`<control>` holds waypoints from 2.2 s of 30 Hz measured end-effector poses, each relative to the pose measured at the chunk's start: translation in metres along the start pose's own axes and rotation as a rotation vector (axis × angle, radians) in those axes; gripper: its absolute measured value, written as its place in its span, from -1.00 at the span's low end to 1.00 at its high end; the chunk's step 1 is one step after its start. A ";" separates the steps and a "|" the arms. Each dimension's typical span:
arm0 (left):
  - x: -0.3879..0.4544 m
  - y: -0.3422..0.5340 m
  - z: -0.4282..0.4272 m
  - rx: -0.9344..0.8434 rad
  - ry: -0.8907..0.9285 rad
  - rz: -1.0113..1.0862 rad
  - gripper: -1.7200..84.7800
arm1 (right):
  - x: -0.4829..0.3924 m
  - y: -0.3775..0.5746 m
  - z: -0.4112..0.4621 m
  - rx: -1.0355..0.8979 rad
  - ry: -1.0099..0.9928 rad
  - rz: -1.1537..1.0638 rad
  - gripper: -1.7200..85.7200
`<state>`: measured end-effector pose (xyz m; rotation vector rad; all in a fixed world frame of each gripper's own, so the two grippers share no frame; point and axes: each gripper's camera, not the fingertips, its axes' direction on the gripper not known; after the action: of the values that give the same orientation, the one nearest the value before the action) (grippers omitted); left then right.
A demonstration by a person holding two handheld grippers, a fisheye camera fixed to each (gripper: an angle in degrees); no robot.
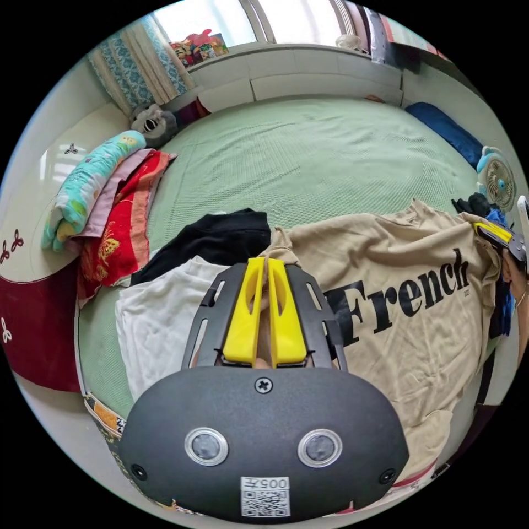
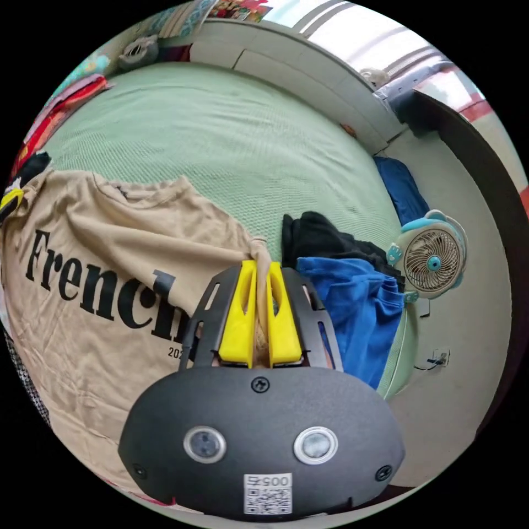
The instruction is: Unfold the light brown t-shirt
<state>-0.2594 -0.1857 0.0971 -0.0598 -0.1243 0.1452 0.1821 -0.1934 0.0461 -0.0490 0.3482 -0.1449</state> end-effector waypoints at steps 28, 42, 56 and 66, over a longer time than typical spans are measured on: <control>0.025 0.033 -0.007 -0.023 0.209 -0.006 -0.82 | -0.039 0.048 0.010 -0.134 -0.229 -0.049 -0.71; 0.122 0.068 0.060 -0.236 0.269 0.113 -0.82 | 0.022 0.077 0.024 -0.266 -0.139 0.130 -0.94; 0.083 -0.034 0.016 -0.064 0.278 0.076 -0.71 | -0.003 -0.005 -0.033 -0.030 -0.295 -0.079 -0.64; 0.117 -0.060 0.089 -0.211 0.120 0.134 -0.68 | -0.049 -0.069 0.083 -0.193 -0.307 0.035 -0.69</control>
<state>-0.1473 -0.2230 0.2029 -0.2873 -0.0149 0.2619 0.1556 -0.2523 0.1454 -0.2527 0.0551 -0.0672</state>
